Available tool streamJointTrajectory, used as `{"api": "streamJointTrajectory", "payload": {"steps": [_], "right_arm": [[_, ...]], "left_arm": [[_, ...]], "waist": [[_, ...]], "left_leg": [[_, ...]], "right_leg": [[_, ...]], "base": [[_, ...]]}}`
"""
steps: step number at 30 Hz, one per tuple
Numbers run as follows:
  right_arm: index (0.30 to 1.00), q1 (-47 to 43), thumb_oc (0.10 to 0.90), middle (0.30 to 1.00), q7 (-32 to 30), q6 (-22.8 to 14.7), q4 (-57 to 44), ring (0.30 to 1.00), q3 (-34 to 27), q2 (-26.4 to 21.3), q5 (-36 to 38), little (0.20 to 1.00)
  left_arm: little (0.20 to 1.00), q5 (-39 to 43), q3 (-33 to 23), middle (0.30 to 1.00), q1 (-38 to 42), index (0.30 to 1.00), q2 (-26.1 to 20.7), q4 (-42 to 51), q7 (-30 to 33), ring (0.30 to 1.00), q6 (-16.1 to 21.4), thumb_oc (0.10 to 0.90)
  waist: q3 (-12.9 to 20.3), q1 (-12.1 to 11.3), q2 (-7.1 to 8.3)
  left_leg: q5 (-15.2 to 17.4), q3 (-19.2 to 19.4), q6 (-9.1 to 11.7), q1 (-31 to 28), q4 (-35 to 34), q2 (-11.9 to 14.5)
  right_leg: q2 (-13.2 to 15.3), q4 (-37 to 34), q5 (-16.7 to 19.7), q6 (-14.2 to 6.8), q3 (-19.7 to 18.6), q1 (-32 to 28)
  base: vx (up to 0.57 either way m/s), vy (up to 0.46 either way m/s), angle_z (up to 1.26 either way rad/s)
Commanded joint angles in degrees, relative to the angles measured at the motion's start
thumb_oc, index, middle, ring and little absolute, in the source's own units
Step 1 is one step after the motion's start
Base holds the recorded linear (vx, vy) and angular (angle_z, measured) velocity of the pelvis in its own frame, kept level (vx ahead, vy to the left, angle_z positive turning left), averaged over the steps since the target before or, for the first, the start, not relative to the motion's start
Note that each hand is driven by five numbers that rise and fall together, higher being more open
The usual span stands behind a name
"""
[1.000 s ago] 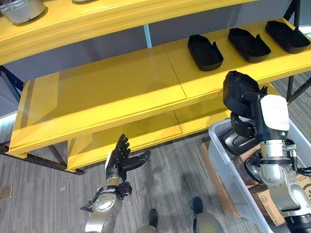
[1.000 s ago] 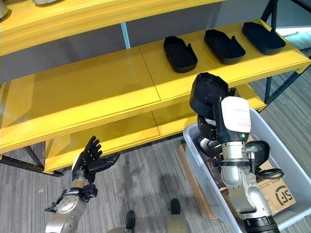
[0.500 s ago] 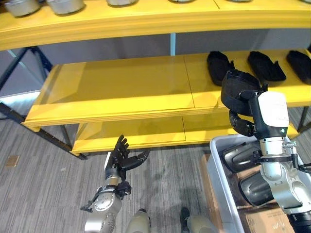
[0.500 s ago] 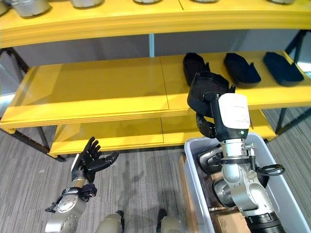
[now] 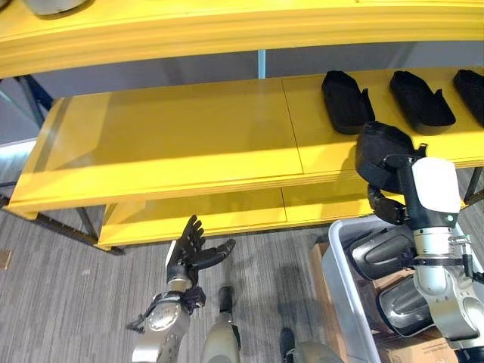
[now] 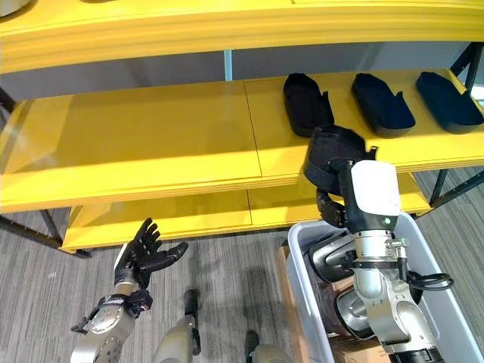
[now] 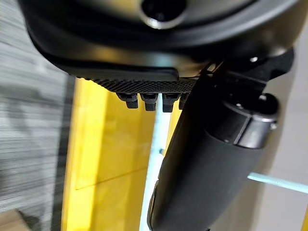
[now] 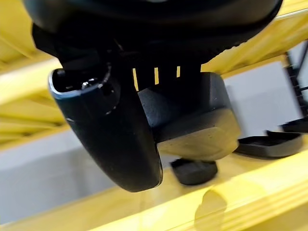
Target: Move parts from the plastic box to the shelf.
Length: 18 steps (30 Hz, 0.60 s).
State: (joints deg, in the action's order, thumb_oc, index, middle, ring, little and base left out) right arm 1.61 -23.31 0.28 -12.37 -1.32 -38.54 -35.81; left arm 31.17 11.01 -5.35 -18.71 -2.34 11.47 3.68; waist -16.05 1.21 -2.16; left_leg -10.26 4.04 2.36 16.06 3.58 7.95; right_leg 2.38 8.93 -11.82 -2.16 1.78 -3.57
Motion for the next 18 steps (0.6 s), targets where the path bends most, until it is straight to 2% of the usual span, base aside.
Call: {"api": "streamJointTrajectory", "payload": {"steps": [1, 2, 3, 4, 5, 6, 9, 10, 12, 13, 14, 16, 18], "right_arm": [[0.3, -9.2, 0.4, 0.3, -4.3, -3.6, -5.4, 0.3, -0.8, -0.6, -1.4, 0.3], [0.3, -9.5, 0.4, 0.3, -4.1, -3.3, -5.1, 0.3, -0.4, -0.1, -1.1, 0.3], [0.3, -9.5, 0.4, 0.3, -4.1, -3.1, -5.0, 0.3, -0.4, 0.2, -1.1, 0.3], [0.3, -9.5, 0.4, 0.3, -4.1, -3.0, -5.0, 0.3, -0.4, 0.2, -1.1, 0.3], [0.3, -9.5, 0.4, 0.3, -4.1, -2.8, -4.9, 0.3, -0.3, 0.6, -1.3, 0.3], [0.3, -10.1, 0.4, 0.3, -4.0, -2.7, -5.0, 0.3, 0.4, 1.2, -1.7, 0.3], [0.3, -10.3, 0.4, 0.3, -3.9, -2.7, -4.3, 0.3, 0.9, 1.5, -1.5, 0.3], [0.3, -10.5, 0.4, 0.3, -3.7, -2.9, -3.9, 0.3, 1.2, 1.7, -1.2, 0.3], [0.3, -10.5, 0.4, 0.3, -3.9, -2.9, -3.9, 0.3, 0.9, 1.7, -1.2, 0.3], [0.3, -10.7, 0.4, 0.3, -4.2, -3.1, -4.0, 0.3, 0.9, 1.9, -1.0, 0.3], [0.3, -11.2, 0.4, 0.3, -4.4, -3.1, -4.0, 0.3, 1.2, 1.9, -1.1, 0.3], [0.3, -11.9, 0.4, 0.3, -4.9, -3.1, -4.1, 0.3, 1.3, 1.5, -1.5, 0.3], [0.3, -11.3, 0.4, 0.3, -4.9, -3.1, -4.3, 0.3, 0.8, 1.3, -1.8, 0.3]], "left_arm": [[1.0, -0.7, -2.2, 1.0, 1.7, 1.0, -5.3, 8.1, 0.5, 1.0, 6.4, 0.9], [1.0, -1.1, -1.9, 1.0, 2.1, 1.0, -6.1, 8.3, 0.6, 1.0, 6.3, 0.9], [1.0, -1.3, -1.7, 1.0, 2.2, 1.0, -6.3, 8.3, 0.5, 1.0, 6.1, 0.9], [1.0, -1.3, -1.7, 1.0, 2.2, 1.0, -6.3, 8.3, 0.5, 1.0, 6.1, 0.9], [1.0, -1.6, -1.5, 1.0, 2.3, 1.0, -6.6, 8.2, 0.5, 1.0, 5.9, 0.9], [1.0, -1.9, -1.8, 1.0, 2.1, 1.0, -7.0, 8.4, 0.8, 1.0, 5.8, 0.9], [1.0, -2.6, -2.4, 1.0, 1.9, 1.0, -7.2, 8.6, 0.9, 1.0, 5.9, 0.9], [1.0, -2.6, -2.7, 1.0, 2.0, 1.0, -7.2, 8.5, 0.8, 1.0, 6.1, 0.9], [1.0, -2.7, -3.0, 1.0, 2.0, 1.0, -7.1, 8.6, 0.7, 1.0, 6.2, 0.9], [1.0, -2.7, -3.3, 1.0, 2.1, 1.0, -6.8, 8.4, 0.6, 1.0, 6.4, 0.9], [1.0, -2.6, -3.6, 1.0, 2.1, 1.0, -6.6, 8.3, 0.7, 1.0, 6.6, 0.9], [1.0, -2.2, -3.5, 1.0, 2.4, 1.0, -6.1, 8.2, 1.1, 1.0, 7.0, 0.9], [1.0, -2.0, -3.6, 1.0, 2.3, 1.0, -5.8, 7.8, 0.9, 1.0, 7.0, 0.9]], "waist": [[8.0, -1.3, 5.27], [8.1, -1.2, 5.65], [8.3, -1.1, 5.7], [8.4, -1.2, 5.76], [8.5, -0.9, 5.87], [8.3, -0.8, 5.55], [8.2, -0.4, 4.92], [7.8, 0.4, 4.32], [7.6, 0.8, 3.99], [6.8, 1.3, 3.41], [6.0, 1.5, 3.27], [4.7, 2.1, 3.8], [4.2, 2.3, 4.78]], "left_leg": [[4.0, 2.2, 1.0, 4.3, 7.8, -0.5], [5.4, 2.8, -0.1, 4.2, 8.4, -1.7], [6.1, 3.0, -0.6, 3.8, 7.8, -2.1], [6.1, 3.1, -0.6, 3.8, 7.7, -2.2], [7.2, 3.7, -1.3, 3.1, 7.6, -3.1], [8.2, 5.4, -2.3, 1.4, 6.6, -3.8], [8.5, 6.5, -2.6, -0.2, 4.7, -4.1], [8.9, 6.7, -2.8, -2.3, 2.9, -4.4], [9.1, 6.7, -2.6, -3.0, 2.6, -4.3], [10.1, 6.7, -2.2, -4.9, 2.3, -3.5], [10.7, 6.8, -1.9, -6.0, 2.6, -3.0], [11.8, 6.4, -1.1, -7.5, 3.5, -2.4], [12.4, 6.3, -0.6, -8.3, 5.4, -2.1]], "right_leg": [[11.2, -3.8, 4.6, -6.4, -0.3, -8.2], [11.9, -1.7, 8.8, -6.9, -1.2, -6.6], [12.2, -0.8, 10.3, -7.1, -1.4, -5.8], [12.3, -0.8, 10.4, -7.2, -1.5, -5.6], [13.1, 0.6, 12.7, -7.4, -1.5, -5.1], [14.4, 3.6, 17.3, -7.3, 0.0, -2.5], [13.9, 4.3, 17.9, -7.6, 1.0, -0.4], [11.7, 2.2, 14.8, -7.4, 0.7, 2.9], [11.4, 1.0, 13.6, -7.4, 1.1, 4.0], [12.1, -2.9, 11.9, -7.4, 2.2, 6.7], [12.9, -5.1, 12.6, -7.7, 2.7, 7.3], [13.3, -8.3, 14.6, -8.4, 2.2, 9.8], [13.3, -8.5, 14.8, -8.5, 2.5, 8.5]], "base": [[0.38, 0.326, -0.37], [0.34, 0.301, -0.09], [0.23, 0.222, -0.03], [0.14, 0.152, 0.03], [0.18, 0.251, 0.11], [0.17, 0.251, 0.18], [0.11, 0.168, -0.25], [0.12, 0.12, -0.41], [0.12, 0.033, -0.19], [0.14, -0.029, -0.15], [0.13, -0.073, -0.15], [0.09, -0.127, -0.07], [0.08, -0.128, 0.17]]}}
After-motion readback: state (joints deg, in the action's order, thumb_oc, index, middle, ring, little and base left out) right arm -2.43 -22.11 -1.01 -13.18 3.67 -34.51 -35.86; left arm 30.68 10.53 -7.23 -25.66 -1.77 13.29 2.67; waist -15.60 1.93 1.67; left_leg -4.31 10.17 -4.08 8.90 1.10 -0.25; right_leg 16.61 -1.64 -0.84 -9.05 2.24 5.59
